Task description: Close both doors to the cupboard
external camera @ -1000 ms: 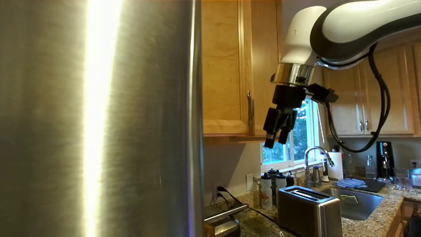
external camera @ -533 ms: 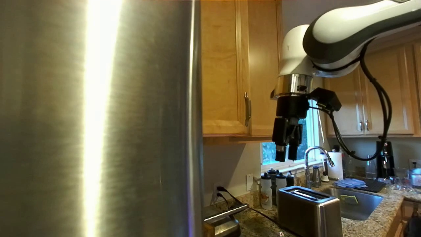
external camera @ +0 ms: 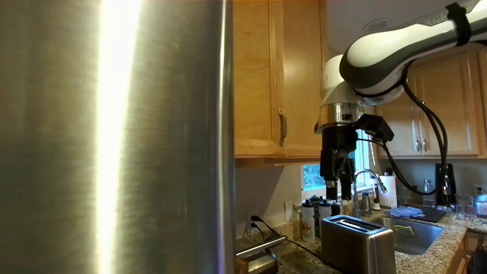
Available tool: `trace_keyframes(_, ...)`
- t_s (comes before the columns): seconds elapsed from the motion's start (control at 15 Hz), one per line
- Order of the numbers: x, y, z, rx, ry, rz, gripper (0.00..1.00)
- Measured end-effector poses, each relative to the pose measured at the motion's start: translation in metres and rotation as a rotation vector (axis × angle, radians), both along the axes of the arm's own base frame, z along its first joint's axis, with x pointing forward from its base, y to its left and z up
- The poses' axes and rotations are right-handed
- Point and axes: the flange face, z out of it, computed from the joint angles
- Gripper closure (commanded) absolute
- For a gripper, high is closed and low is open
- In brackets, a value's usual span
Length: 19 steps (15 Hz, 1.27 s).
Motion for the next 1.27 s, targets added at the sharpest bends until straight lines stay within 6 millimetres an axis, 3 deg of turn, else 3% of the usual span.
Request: trace_keyframes(1.27,-0.0023,0.0091,-0.0029,-0.035,-0.001,0.016,0.00)
